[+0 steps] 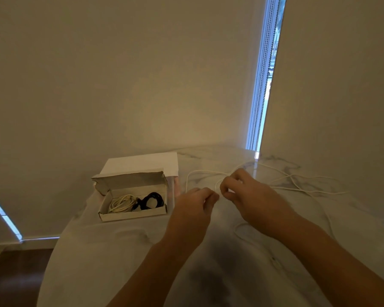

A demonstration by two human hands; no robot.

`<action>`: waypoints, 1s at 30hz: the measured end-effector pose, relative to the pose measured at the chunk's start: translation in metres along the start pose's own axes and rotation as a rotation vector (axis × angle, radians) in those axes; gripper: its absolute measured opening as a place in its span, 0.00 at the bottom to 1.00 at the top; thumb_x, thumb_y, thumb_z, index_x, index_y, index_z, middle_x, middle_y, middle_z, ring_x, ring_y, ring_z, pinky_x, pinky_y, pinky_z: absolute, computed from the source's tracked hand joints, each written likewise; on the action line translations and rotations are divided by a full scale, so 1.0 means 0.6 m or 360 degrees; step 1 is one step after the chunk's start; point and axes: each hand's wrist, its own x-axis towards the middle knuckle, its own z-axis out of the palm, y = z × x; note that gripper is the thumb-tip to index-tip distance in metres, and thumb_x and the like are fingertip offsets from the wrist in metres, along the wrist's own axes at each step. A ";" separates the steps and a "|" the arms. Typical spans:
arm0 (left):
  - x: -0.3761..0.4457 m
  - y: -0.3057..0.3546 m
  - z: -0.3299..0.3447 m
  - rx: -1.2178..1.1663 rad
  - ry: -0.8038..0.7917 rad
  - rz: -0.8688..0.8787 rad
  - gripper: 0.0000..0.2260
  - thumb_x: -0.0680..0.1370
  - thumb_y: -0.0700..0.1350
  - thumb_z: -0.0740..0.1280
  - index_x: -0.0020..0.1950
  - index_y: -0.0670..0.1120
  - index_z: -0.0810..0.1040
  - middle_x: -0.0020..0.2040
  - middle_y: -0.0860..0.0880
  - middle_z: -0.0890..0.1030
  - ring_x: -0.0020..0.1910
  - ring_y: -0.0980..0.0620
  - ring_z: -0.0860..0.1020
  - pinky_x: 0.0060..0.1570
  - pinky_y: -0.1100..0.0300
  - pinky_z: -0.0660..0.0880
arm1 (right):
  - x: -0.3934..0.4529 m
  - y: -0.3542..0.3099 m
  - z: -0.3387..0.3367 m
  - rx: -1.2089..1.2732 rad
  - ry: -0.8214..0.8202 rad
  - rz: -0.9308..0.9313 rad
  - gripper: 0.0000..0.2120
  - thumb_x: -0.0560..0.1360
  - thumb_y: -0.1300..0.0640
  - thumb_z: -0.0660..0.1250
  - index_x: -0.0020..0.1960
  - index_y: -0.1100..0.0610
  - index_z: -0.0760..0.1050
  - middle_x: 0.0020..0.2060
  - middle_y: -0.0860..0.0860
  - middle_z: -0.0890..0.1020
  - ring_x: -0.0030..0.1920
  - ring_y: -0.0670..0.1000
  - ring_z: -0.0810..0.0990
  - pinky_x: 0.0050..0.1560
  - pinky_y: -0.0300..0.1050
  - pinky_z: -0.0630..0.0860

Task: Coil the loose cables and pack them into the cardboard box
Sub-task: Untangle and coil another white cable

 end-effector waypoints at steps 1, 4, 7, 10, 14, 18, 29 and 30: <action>-0.001 0.004 0.001 -0.0073 -0.0034 -0.0021 0.10 0.83 0.49 0.61 0.55 0.50 0.81 0.49 0.54 0.82 0.46 0.60 0.77 0.47 0.73 0.69 | -0.001 0.002 -0.004 0.0033 0.0016 0.0000 0.01 0.81 0.52 0.59 0.52 0.47 0.69 0.52 0.45 0.71 0.37 0.48 0.74 0.36 0.37 0.73; 0.001 0.013 -0.002 -0.0244 -0.0161 -0.0079 0.10 0.83 0.49 0.61 0.56 0.50 0.81 0.47 0.54 0.82 0.47 0.59 0.78 0.49 0.66 0.74 | -0.005 0.011 -0.013 0.0173 0.0004 0.0019 0.03 0.82 0.51 0.57 0.49 0.44 0.65 0.47 0.43 0.73 0.38 0.47 0.75 0.40 0.44 0.76; 0.003 0.019 -0.007 -0.0367 -0.0299 -0.0103 0.10 0.83 0.50 0.60 0.54 0.53 0.81 0.45 0.56 0.82 0.43 0.61 0.78 0.45 0.68 0.73 | -0.008 0.019 -0.017 0.0352 -0.0027 0.0093 0.04 0.82 0.51 0.58 0.48 0.45 0.67 0.43 0.43 0.76 0.40 0.45 0.75 0.43 0.43 0.77; 0.002 0.024 -0.011 -0.0536 -0.0322 -0.0146 0.11 0.83 0.51 0.58 0.50 0.57 0.80 0.44 0.56 0.82 0.41 0.63 0.77 0.43 0.68 0.75 | -0.011 0.022 -0.018 0.0568 0.0076 0.0155 0.04 0.81 0.51 0.59 0.48 0.45 0.70 0.43 0.41 0.77 0.44 0.42 0.76 0.44 0.40 0.76; 0.005 0.040 -0.009 -0.1175 -0.0368 -0.0459 0.13 0.84 0.50 0.58 0.50 0.51 0.83 0.43 0.53 0.83 0.44 0.55 0.79 0.49 0.61 0.77 | -0.011 0.020 -0.014 0.0719 0.0200 0.0194 0.06 0.81 0.50 0.58 0.51 0.46 0.73 0.45 0.39 0.78 0.48 0.41 0.75 0.47 0.38 0.74; 0.006 0.046 -0.013 -0.1686 -0.0367 -0.0520 0.14 0.84 0.47 0.58 0.49 0.44 0.82 0.42 0.46 0.80 0.44 0.50 0.78 0.50 0.57 0.77 | -0.008 0.016 0.004 0.0853 0.0209 0.0295 0.09 0.82 0.50 0.57 0.48 0.47 0.75 0.42 0.42 0.79 0.45 0.41 0.76 0.45 0.35 0.74; 0.014 0.017 -0.020 -0.2365 -0.0424 -0.0615 0.10 0.82 0.44 0.57 0.53 0.42 0.77 0.38 0.48 0.74 0.35 0.54 0.73 0.46 0.57 0.73 | -0.033 -0.009 0.056 0.1067 0.0300 0.0405 0.12 0.79 0.55 0.63 0.55 0.38 0.70 0.40 0.42 0.81 0.43 0.42 0.81 0.48 0.45 0.81; 0.015 0.016 -0.023 -0.2381 -0.0416 -0.0595 0.10 0.82 0.44 0.57 0.55 0.42 0.76 0.38 0.48 0.74 0.35 0.54 0.73 0.46 0.57 0.73 | -0.036 -0.013 0.057 0.1043 0.0286 0.0389 0.14 0.80 0.56 0.63 0.56 0.37 0.69 0.39 0.43 0.81 0.42 0.44 0.81 0.47 0.45 0.81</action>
